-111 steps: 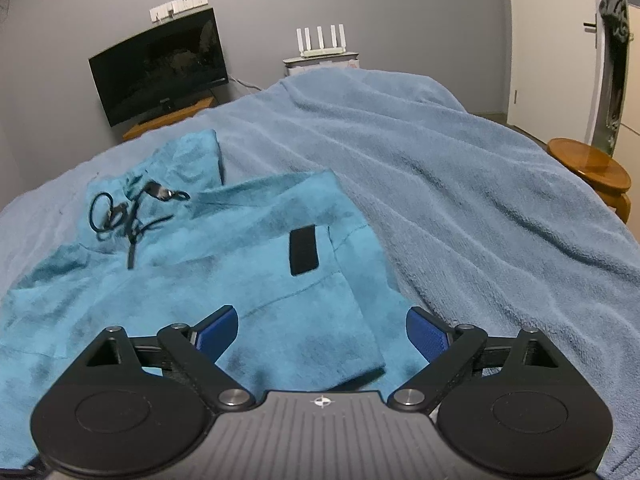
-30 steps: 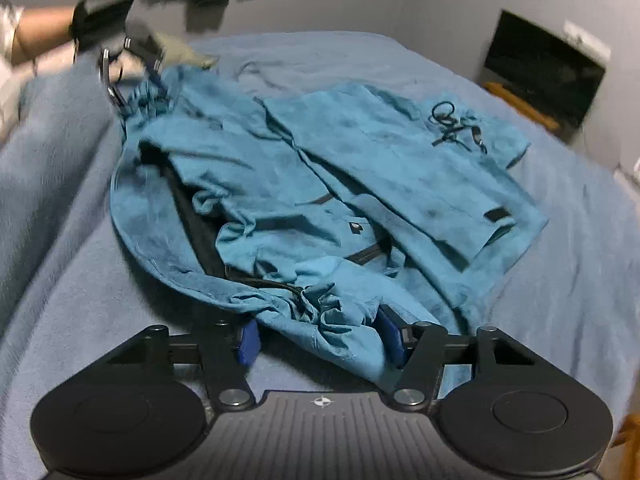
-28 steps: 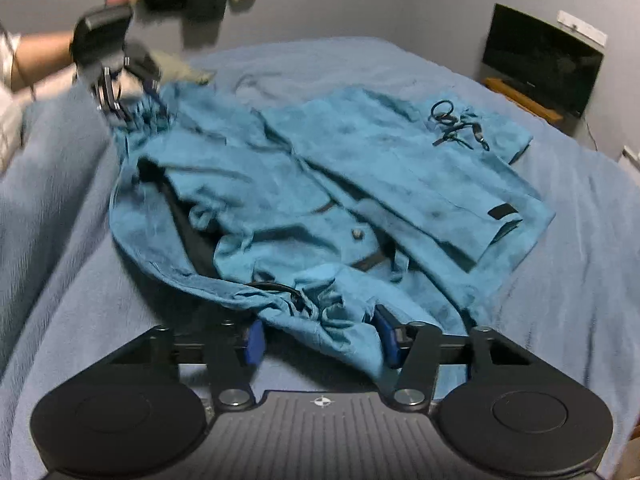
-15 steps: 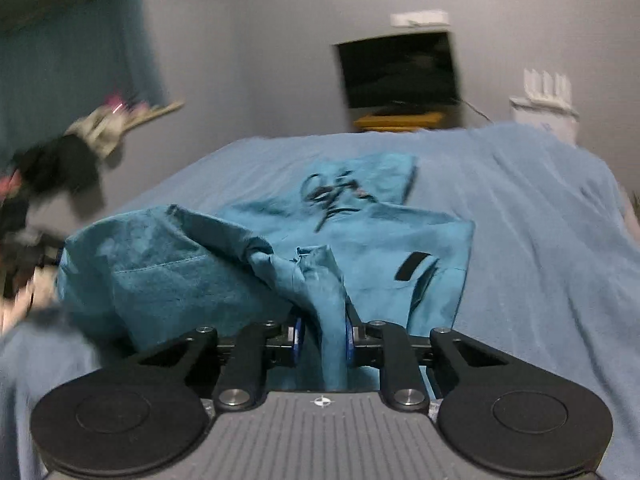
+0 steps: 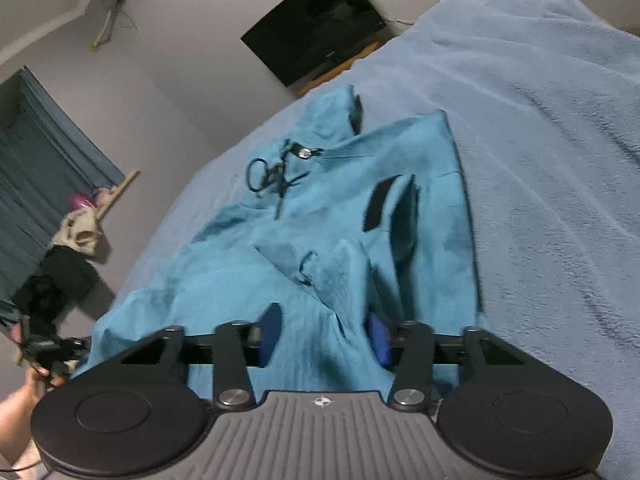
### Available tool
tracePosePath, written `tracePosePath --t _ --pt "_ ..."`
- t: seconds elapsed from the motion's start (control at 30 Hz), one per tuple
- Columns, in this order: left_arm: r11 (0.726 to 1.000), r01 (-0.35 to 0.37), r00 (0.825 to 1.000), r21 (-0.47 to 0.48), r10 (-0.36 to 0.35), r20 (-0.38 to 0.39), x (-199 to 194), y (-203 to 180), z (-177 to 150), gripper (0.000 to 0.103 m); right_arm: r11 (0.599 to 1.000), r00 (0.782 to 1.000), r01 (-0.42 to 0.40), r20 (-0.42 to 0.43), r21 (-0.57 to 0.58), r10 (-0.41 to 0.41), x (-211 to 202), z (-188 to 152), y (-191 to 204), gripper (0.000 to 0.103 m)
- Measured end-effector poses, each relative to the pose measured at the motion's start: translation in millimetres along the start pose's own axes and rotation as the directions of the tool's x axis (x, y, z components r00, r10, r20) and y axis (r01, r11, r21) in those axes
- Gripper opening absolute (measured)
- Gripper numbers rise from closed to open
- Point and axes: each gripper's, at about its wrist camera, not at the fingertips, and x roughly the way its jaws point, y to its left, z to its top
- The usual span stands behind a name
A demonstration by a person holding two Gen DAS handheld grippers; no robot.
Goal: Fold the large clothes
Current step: 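Fold the hem toward the hood with the left gripper while the right gripper grasps the jacket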
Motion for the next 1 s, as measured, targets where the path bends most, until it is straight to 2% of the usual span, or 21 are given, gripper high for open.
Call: tracePosePath --t 0.03,0.1,0.13,0.2,0.27,0.33,0.37,0.43,0.57,0.6,0.67,0.73,0.77,0.8,0.83,0.93,1.0 --pt "1.0 0.004 0.999 0.026 -0.003 -0.032 -0.2 -2.4 -1.2 0.045 1.0 1.0 0.01 -0.002 -0.015 -0.01 0.3 -1.5 1.7 0.016" --pt "0.995 -0.03 0.996 0.099 0.039 -0.083 -2.5 -9.3 -8.6 0.045 0.999 1.0 0.021 0.011 -0.041 -0.021 -0.2 -4.8 5.7 0.013" --pt "0.986 -0.065 0.991 0.151 0.082 -0.108 -1.2 -13.8 -12.6 0.045 0.999 1.0 0.015 0.019 -0.041 -0.014 0.0 -5.8 6.0 0.013" --pt "0.974 -0.109 0.983 0.199 0.135 -0.123 -1.4 -16.4 -20.4 0.045 0.999 0.999 0.018 0.028 -0.042 -0.017 0.2 -7.5 6.0 0.013" --pt "0.976 -0.116 0.983 0.186 0.14 -0.12 -2.8 -12.0 -23.7 0.045 0.998 0.998 0.045 0.034 -0.032 -0.044 -1.1 -7.5 3.9 0.021" --pt "0.985 -0.096 0.986 0.147 0.114 -0.121 -4.7 -5.1 -25.5 0.045 0.997 0.996 0.077 0.054 -0.03 -0.075 -0.8 -5.5 2.4 0.068" --pt "0.986 -0.095 0.985 0.136 0.112 -0.128 -4.1 -2.4 -26.5 0.045 0.996 0.994 0.084 0.066 -0.035 -0.082 -1.3 -5.2 3.0 0.074" --pt "0.986 -0.098 0.983 0.137 0.117 -0.139 -3.9 -0.9 -28.0 0.045 0.993 0.993 0.094 0.072 -0.066 -0.089 0.6 -3.5 4.7 0.074" --pt "0.982 -0.13 0.975 0.138 0.151 -0.162 -5.7 1.4 -31.2 0.045 0.984 0.99 0.138 0.021 -0.108 -0.137 13.8 -4.2 4.7 0.074" --pt "0.982 -0.135 0.972 0.135 0.158 -0.175 -5.5 3.2 -32.7 0.045 0.981 0.988 0.151 0.002 -0.121 -0.151 18.0 -5.7 4.5 0.073" --pt "0.98 -0.144 0.965 0.135 0.169 -0.2 -5.0 5.0 -36.4 0.046 0.975 0.985 0.163 -0.03 -0.149 -0.169 23.1 -9.5 5.1 0.064" --pt "0.976 -0.151 0.961 0.156 0.182 -0.209 -3.9 0.6 -41.3 0.044 0.972 0.984 0.164 -0.045 -0.166 -0.174 24.6 -12.5 7.2 0.019" --pt "0.972 -0.159 0.96 0.175 0.194 -0.202 -3.5 -4.2 -44.7 0.039 0.971 0.984 0.164 -0.046 -0.173 -0.175 23.8 -13.2 9.4 0.014" --pt "0.968 -0.163 0.96 0.192 0.2 -0.194 -3.3 -9.8 -47.7 0.019 0.968 0.984 0.167 -0.033 -0.187 -0.176 19.5 -15.8 12.1 0.009" --pt "0.961 -0.178 0.96 0.21 0.217 -0.177 -3.8 -17.7 -50.7 0.011 0.965 0.984 0.168 -0.019 -0.203 -0.175 15.7 -17.3 15.9 0.007" --pt "0.909 -0.291 0.945 0.299 0.321 -0.056 -10.4 -45.7 -60.4 0.002 0.948 0.982 0.189 0.054 -0.257 -0.181 -0.1 -19.9 32.6 0.005" --pt "0.896 -0.303 0.95 0.324 0.312 0.026 -22.4 -62.4 -63.9 0.0 0.934 0.977 0.207 0.117 -0.289 -0.18 -13.2 -21.7 44.1 0.004"
